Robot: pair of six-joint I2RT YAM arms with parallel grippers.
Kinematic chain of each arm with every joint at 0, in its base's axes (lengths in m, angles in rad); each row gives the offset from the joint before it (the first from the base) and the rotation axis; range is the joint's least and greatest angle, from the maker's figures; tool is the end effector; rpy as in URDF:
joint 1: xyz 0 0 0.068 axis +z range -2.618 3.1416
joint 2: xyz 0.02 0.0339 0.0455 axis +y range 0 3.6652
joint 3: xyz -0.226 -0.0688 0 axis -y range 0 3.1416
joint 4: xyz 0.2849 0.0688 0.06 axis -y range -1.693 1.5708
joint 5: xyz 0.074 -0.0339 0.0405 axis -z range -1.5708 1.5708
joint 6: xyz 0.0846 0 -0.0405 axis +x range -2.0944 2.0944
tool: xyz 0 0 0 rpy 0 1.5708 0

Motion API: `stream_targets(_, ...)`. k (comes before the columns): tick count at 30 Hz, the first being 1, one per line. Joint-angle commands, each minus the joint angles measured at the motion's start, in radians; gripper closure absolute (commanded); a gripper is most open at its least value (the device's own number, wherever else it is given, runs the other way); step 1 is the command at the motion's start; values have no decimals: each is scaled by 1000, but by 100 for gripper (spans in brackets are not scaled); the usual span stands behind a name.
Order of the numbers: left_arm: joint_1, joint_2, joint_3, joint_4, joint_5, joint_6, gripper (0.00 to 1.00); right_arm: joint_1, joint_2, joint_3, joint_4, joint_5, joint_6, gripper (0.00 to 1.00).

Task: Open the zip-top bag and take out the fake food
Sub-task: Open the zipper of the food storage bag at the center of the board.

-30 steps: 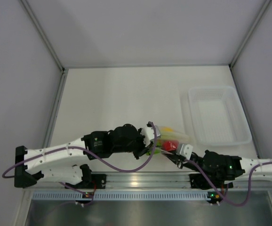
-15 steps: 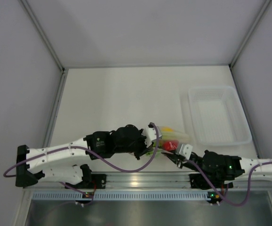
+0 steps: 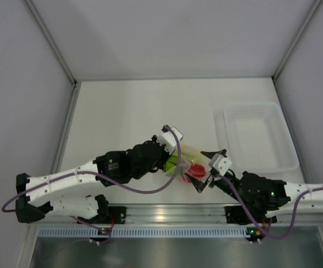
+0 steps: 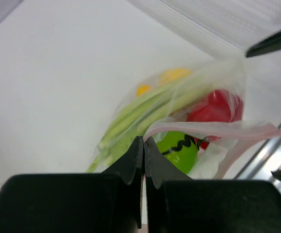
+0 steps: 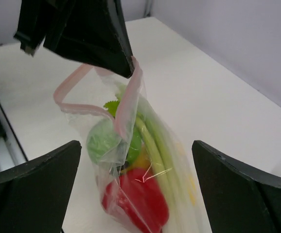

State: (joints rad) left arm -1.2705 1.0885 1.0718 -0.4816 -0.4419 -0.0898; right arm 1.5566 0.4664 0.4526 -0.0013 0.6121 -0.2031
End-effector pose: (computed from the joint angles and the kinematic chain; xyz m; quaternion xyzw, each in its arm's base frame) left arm 0.1331 -0.3076 0.2970 0.3739 0.7591 -0.1670 0.5060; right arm 0.0521 0.2463 0.2690 -0.3888 0.5958 0.2517 0.6561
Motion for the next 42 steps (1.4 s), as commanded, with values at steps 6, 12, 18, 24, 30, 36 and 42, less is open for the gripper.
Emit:
stream_targets(6, 206, 78, 244, 40, -337, -187, 100, -211, 291, 475, -213, 116, 606, 1)
stream_targets(12, 214, 146, 321, 38, -446, -272, 100, -219, 363, 475, -114, 38, 832, 2)
stream_targets(18, 286, 159, 271, 55, -402, -487, 100, -265, 515, 509, -145, 51, 1086, 12)
stream_targets(24, 295, 129, 122, 172, -361, -643, 100, -418, 547, 368, -45, -57, 1217, 20)
stream_targets(30, 296, 143, 68, 210, -321, -692, 100, -499, 606, 359, -46, -104, 1171, 23)
stream_targets(36, 296, 149, 54, 268, -268, -690, 100, -599, 722, 363, -19, -175, 1119, 32)
stream_targets(42, 303, 146, 42, 287, -254, -683, 100, -619, 836, 414, -41, -173, 1062, 46)
